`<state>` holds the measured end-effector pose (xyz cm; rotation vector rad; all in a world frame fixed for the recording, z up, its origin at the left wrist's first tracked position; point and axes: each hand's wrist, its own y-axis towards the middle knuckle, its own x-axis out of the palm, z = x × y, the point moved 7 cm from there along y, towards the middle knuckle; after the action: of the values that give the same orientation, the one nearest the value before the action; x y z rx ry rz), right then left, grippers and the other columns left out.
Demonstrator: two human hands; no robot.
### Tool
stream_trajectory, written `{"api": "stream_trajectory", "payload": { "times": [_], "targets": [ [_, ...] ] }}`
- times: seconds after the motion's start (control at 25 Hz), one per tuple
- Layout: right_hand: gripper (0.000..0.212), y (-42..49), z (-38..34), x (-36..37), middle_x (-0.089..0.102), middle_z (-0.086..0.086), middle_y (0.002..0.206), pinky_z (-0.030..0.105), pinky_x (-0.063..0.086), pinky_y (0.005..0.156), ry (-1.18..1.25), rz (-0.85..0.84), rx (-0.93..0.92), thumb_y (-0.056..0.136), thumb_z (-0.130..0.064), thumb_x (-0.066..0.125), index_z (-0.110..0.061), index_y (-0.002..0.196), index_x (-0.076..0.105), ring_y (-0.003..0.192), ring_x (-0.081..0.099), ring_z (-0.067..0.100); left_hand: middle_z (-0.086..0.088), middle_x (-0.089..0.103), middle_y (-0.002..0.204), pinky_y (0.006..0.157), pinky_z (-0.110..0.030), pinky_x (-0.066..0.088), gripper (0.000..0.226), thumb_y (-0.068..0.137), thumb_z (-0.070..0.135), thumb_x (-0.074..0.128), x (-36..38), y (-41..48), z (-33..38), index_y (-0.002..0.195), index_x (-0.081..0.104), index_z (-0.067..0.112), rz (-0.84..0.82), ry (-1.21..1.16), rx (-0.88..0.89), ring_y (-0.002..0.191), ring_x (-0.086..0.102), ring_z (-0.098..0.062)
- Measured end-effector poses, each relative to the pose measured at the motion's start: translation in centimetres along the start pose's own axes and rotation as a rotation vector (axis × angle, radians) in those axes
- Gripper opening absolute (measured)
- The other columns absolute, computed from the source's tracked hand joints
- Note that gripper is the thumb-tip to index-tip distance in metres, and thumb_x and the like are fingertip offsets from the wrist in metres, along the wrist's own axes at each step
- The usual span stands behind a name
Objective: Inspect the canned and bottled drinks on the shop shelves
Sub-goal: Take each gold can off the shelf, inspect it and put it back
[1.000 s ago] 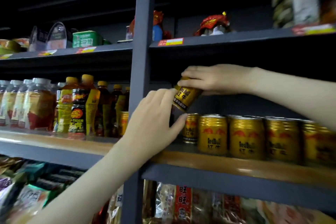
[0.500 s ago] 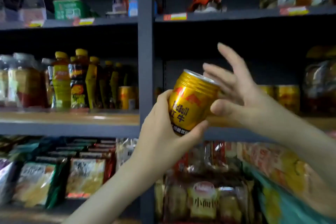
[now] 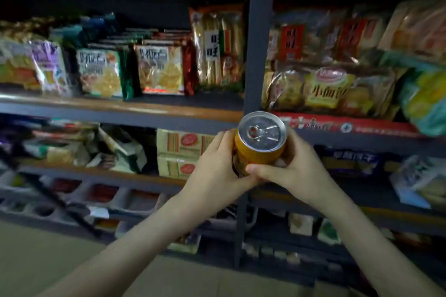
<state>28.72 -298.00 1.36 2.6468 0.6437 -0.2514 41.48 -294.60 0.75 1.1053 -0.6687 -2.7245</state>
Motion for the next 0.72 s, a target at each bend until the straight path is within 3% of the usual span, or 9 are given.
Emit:
{"api": "stream_trajectory", "payload": {
  "times": [0.16, 0.28, 0.4, 0.48, 0.56, 0.64, 0.72],
  "targets": [
    [0.073, -0.9, 2.2, 3.6, 0.059, -0.035, 0.115, 0.010, 0.043, 0.092, -0.064, -0.091, -0.002, 0.059, -0.031, 0.088, -0.043, 0.118, 0.047, 0.112, 0.055, -0.009, 0.011, 0.049, 0.113, 0.082, -0.006, 0.035, 0.069, 0.069, 0.048, 0.062, 0.3, -3.1, -2.9, 0.129, 0.051, 0.015, 0.011, -0.001, -0.077, 0.107, 0.046, -0.005],
    [0.074, -0.6, 3.7, 5.3, 0.056, -0.034, 0.120, 0.014, 0.043, 0.098, -0.021, -0.169, 0.063, 0.062, -0.036, 0.086, -0.045, 0.122, 0.044, 0.116, 0.051, -0.010, 0.016, 0.057, 0.116, 0.082, -0.014, 0.045, 0.069, 0.067, 0.055, 0.069, -0.3, -4.8, -4.9, 0.126, 0.050, 0.027, 0.022, -0.069, -0.207, 0.103, 0.053, 0.001],
    [0.102, -1.1, 4.8, 7.1, 0.032, -0.019, 0.150, 0.026, 0.040, 0.107, 0.171, -0.365, 0.146, 0.061, -0.058, 0.080, -0.043, 0.145, 0.023, 0.137, 0.035, 0.001, 0.008, 0.070, 0.105, 0.076, -0.017, 0.051, 0.059, 0.068, 0.050, 0.081, 0.2, -6.6, -7.2, 0.115, 0.060, 0.022, -0.068, -0.531, -0.582, 0.095, 0.066, -0.007],
    [0.110, -2.1, 5.6, 8.5, 0.011, -0.023, 0.157, 0.027, 0.030, 0.114, 0.070, -0.534, 0.111, 0.064, -0.052, 0.080, -0.047, 0.148, 0.009, 0.144, 0.019, 0.001, -0.002, 0.074, 0.103, 0.075, -0.024, 0.056, 0.052, 0.075, 0.046, 0.076, 1.4, -7.9, -8.0, 0.113, 0.062, 0.014, -0.137, -0.932, -0.803, 0.094, 0.070, -0.017],
    [0.114, -2.7, 6.3, 9.5, -0.005, -0.034, 0.153, 0.019, 0.016, 0.117, -0.148, -0.589, 0.055, 0.066, -0.039, 0.084, -0.058, 0.143, 0.002, 0.144, 0.003, -0.005, -0.003, 0.074, 0.105, 0.074, -0.029, 0.057, 0.045, 0.080, 0.046, 0.068, 1.5, -8.9, -8.4, 0.114, 0.064, 0.017, -0.152, -1.102, -0.893, 0.094, 0.071, -0.018],
    [0.112, -2.6, 6.3, 10.2, -0.009, -0.039, 0.150, 0.009, 0.009, 0.113, -0.281, -0.526, -0.043, 0.066, -0.032, 0.086, -0.065, 0.137, 0.005, 0.144, -0.004, -0.007, -0.002, 0.073, 0.110, 0.080, -0.034, 0.057, 0.042, 0.082, 0.048, 0.062, 1.9, -9.9, -8.1, 0.115, 0.064, 0.022, -0.181, -1.222, -0.921, 0.098, 0.070, -0.019],
    [0.109, -2.3, 6.4, 10.7, -0.004, -0.038, 0.151, 0.013, 0.010, 0.116, -0.275, -0.460, -0.105, 0.064, -0.030, 0.086, -0.063, 0.137, 0.011, 0.145, -0.002, -0.003, 0.002, 0.072, 0.112, 0.086, -0.035, 0.054, 0.040, 0.081, 0.048, 0.056, 1.9, -10.5, -8.0, 0.116, 0.062, 0.029, -0.190, -1.246, -0.915, 0.104, 0.068, -0.017]
  ]
}}
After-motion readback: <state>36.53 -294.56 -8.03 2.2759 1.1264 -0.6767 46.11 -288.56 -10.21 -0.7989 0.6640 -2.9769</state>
